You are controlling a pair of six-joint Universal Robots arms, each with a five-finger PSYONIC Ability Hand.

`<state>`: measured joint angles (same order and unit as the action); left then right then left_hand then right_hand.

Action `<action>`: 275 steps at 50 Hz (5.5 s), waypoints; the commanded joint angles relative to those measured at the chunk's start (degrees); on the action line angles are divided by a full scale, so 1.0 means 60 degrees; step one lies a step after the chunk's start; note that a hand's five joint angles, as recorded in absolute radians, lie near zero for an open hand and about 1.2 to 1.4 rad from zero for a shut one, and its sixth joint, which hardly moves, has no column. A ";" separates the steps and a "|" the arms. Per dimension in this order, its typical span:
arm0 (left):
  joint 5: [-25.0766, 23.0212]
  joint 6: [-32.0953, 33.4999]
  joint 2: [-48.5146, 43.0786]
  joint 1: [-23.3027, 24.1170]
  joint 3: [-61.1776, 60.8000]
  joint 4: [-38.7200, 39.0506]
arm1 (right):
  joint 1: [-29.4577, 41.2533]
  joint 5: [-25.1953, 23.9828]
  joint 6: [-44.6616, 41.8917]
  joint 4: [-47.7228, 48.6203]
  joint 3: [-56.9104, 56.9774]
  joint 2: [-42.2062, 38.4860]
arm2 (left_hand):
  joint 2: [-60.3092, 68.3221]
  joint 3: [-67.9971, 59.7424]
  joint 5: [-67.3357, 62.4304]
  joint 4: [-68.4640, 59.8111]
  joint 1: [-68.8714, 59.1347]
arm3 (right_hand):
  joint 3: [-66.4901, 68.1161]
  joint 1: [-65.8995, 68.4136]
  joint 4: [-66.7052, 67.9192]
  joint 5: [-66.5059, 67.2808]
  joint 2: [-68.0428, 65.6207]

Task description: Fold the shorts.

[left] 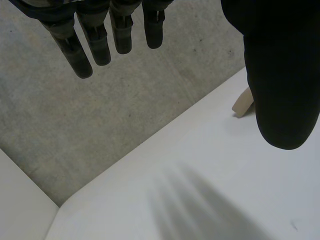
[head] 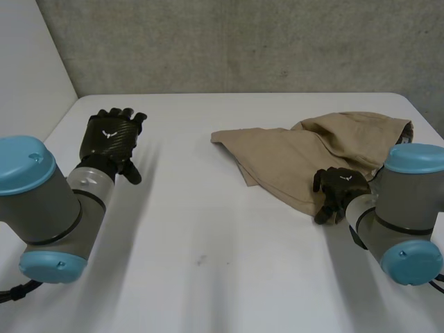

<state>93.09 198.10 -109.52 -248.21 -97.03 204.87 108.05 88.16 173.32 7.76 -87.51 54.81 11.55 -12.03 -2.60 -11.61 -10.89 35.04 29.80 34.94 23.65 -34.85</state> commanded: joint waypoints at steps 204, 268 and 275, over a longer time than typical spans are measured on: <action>-0.2214 0.1494 -0.0950 -0.1245 -0.1113 -0.1098 | 0.1430 0.0234 -0.4086 0.0273 -0.0971 0.1587 | 0.4878 -0.4797 -0.4703 -0.4868 -0.4988 | 0.7493 0.8367 0.7510 0.7725 -0.7526; -0.2653 0.1875 0.3621 -0.0379 -0.1217 -0.3972 | 0.0507 -0.1246 -0.6855 -0.4062 -0.2363 0.3843 | 0.0928 -0.0846 -0.0752 -0.0917 -0.1038 | 0.7493 0.8367 0.7510 0.7725 -0.7526; -0.2653 0.1934 0.1147 -0.0512 0.0219 -0.2549 | 0.0507 -0.1144 -0.6840 -0.4004 -0.2465 0.3580 | 0.1683 -0.1601 -0.1507 -0.1672 -0.1793 | 0.7493 0.8367 0.7510 0.7725 -0.7526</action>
<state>77.06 209.53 -91.04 -250.50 -102.82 182.99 111.04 80.67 132.39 -16.26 -101.84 77.69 17.53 -17.85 -7.20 -17.50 -18.33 67.88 54.75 68.39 57.23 -67.21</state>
